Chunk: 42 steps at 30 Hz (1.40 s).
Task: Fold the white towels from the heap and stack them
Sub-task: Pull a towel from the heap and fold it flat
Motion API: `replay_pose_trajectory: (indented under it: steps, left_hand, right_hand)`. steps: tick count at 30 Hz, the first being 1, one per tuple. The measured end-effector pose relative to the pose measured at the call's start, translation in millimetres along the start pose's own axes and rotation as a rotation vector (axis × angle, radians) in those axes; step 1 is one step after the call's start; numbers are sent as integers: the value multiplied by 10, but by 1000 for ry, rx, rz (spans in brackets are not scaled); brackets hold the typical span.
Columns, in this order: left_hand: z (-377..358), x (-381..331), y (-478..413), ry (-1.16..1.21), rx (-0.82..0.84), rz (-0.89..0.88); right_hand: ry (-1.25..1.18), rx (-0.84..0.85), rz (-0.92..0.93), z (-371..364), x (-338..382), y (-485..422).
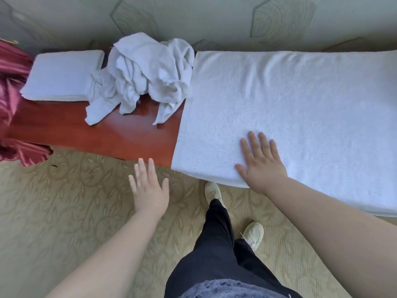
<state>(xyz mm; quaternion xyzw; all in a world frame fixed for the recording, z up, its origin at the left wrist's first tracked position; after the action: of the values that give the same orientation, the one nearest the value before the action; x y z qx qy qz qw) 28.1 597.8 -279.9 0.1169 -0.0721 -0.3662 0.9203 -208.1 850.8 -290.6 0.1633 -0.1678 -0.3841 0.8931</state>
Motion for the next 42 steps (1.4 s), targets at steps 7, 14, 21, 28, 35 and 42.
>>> replay_pose_trajectory:
  steps: [7,14,21,28,35,42]
  left_hand:
    - [-4,-1208,-146,-130,68,-603]
    - [59,-1419,-402,-87,94,-291]
    - [222,-2551,-485,-111,85,-833]
    - [276,-2454,-1384,-61,16,-450]
    - [711,-3405,-2182,-95,-17,-960]
    - [940,-3106,-3415,-69,-7,-608]
  right_hand:
    - [-23,-51,47,-16,54,141]
    - [-161,-172,113,76,-101,161]
    - [-124,-300,-134,618,-922,-508]
    - [-124,-245,-186,619,-1279,-950]
    - [-116,-235,-208,617,-1286,-961]
    - [-116,-200,-222,597,-1290,-955]
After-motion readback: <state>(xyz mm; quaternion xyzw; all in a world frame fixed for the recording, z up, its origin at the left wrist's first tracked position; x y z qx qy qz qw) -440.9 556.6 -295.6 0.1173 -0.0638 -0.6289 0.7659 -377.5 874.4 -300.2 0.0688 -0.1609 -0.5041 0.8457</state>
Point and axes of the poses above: each hand's wrist, its own y-axis away from the middle knuckle, its own z-axis out of the back of the hand, x = y × z, the point moved 3 cm from there along -y, towards the middle knuckle, and after that the axes turned 2 degrees about -y, right-handed, at the moved point
